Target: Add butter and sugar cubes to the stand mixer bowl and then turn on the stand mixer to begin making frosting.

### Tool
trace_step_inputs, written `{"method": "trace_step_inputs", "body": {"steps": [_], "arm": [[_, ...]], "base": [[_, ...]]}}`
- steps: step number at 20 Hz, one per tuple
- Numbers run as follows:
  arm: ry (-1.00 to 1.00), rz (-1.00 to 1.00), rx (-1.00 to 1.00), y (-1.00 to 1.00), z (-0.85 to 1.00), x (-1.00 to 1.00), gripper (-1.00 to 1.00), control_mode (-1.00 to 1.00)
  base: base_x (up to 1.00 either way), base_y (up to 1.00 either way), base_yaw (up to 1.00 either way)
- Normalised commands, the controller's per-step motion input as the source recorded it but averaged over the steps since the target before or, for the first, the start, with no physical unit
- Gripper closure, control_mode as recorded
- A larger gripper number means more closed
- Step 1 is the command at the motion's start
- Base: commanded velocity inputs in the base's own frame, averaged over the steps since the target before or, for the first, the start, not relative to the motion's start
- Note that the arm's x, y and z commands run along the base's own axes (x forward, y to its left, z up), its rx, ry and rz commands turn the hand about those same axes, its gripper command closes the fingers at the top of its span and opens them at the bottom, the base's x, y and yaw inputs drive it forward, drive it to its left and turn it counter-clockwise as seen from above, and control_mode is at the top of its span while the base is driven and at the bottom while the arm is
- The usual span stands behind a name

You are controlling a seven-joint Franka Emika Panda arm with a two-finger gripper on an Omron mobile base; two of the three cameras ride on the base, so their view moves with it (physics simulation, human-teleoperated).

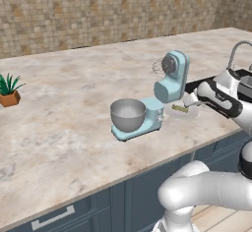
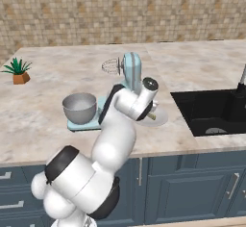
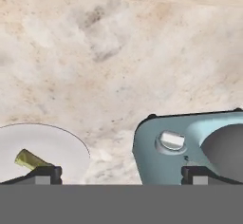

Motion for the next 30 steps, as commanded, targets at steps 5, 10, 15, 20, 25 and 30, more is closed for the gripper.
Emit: {"method": "trace_step_inputs", "body": {"steps": [5, 10, 15, 20, 25, 30], "arm": [[0.15, -0.13, 0.09, -0.61, 0.01, 0.00, -1.00, -1.00], [0.12, -0.20, 0.32, -0.50, 0.00, -0.06, -1.00, -1.00], [0.06, -0.35, 0.39, -0.41, 0.00, -0.26, -1.00, -1.00], [0.05, -0.47, 0.28, -0.09, 0.00, -0.23, -1.00, -1.00], [0.39, -0.26, 0.21, 0.00, 0.00, 0.00, -1.00, -1.00], [0.66, -0.19, 0.25, 0.00, 0.00, 0.00, -1.00, -1.00]], "base": [[0.00, 0.00, 0.00], [0.00, 0.00, 0.00], [0.00, 0.00, 0.00], [0.00, 0.00, 0.00], [0.00, 0.00, 0.00], [0.00, 0.00, 0.00]]}}
